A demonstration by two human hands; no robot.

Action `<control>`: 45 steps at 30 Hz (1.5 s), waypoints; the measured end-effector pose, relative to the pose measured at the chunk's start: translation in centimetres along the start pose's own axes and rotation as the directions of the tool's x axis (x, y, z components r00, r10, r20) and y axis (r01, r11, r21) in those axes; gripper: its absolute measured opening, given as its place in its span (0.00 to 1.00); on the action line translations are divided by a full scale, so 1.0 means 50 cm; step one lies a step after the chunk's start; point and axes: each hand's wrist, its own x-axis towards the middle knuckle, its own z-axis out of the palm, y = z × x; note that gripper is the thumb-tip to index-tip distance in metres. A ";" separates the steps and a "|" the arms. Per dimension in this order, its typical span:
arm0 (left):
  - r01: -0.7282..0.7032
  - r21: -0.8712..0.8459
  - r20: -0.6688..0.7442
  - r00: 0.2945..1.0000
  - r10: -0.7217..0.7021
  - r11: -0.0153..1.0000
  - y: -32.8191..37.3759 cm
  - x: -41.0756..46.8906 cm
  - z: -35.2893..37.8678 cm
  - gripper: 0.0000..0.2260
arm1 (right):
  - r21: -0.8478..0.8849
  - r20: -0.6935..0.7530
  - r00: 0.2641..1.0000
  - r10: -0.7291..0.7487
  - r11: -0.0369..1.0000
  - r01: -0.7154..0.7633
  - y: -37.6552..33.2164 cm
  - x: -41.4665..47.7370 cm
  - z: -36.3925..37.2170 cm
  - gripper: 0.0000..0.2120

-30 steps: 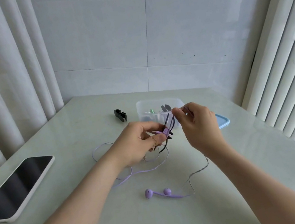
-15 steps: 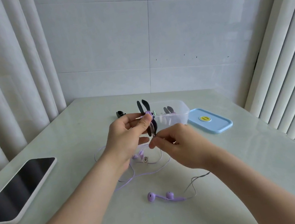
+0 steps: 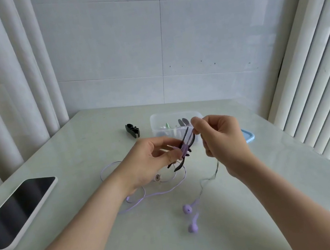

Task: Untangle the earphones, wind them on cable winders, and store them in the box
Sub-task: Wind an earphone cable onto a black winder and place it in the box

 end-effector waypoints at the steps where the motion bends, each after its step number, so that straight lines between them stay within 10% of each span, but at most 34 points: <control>1: -0.001 -0.017 0.019 1.000 0.001 1.000 0.001 0.000 0.001 0.09 | -0.019 -0.029 0.999 -0.014 1.000 0.014 0.004 0.004 -0.004 0.21; 10: -0.056 -0.407 -0.075 0.997 0.027 0.912 0.005 0.008 0.005 0.17 | -0.093 0.136 0.987 0.089 0.993 -0.076 0.017 -0.003 0.005 0.19; 24: 0.011 -0.211 -0.530 0.839 -0.123 0.978 -0.009 0.016 -0.011 0.07 | -0.343 0.527 0.848 -0.055 0.899 0.271 -0.012 -0.047 0.051 0.13; 33: 0.047 -0.005 -0.310 0.950 -0.046 0.999 -0.009 0.004 -0.014 0.04 | -0.018 0.040 0.999 -0.035 0.999 0.036 -0.046 -0.026 0.025 0.14; 45: -0.034 -0.060 0.034 0.999 0.036 0.998 -0.009 0.005 0.005 0.12 | -0.261 -0.180 0.981 -0.067 0.965 0.018 0.027 0.021 -0.007 0.18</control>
